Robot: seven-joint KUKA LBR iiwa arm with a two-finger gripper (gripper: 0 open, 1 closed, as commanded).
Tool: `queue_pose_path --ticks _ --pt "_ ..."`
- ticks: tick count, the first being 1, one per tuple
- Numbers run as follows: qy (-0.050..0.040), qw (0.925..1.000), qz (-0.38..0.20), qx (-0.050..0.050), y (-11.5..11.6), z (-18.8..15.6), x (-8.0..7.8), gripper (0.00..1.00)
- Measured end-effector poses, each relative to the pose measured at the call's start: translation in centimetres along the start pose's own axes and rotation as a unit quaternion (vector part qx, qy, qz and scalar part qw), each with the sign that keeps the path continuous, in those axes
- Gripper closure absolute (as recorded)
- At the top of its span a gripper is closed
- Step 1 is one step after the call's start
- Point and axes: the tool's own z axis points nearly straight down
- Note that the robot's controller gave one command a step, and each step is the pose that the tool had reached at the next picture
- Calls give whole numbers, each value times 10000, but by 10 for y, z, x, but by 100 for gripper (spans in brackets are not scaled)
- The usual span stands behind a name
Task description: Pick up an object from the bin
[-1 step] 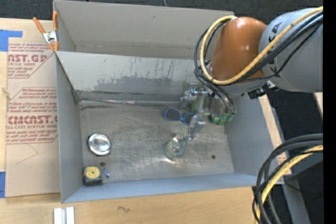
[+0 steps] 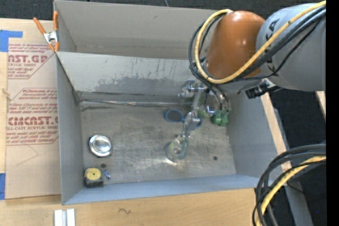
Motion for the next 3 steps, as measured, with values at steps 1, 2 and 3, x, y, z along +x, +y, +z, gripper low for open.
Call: queue_pose_path --ticks 1,2,3 --pt "90 9933 1149 -43 -42 102 -11 0" --pt "96 9937 1114 -47 -39 98 -11 100" --pt "-32 9999 -147 4 -17 -52 -10 100"
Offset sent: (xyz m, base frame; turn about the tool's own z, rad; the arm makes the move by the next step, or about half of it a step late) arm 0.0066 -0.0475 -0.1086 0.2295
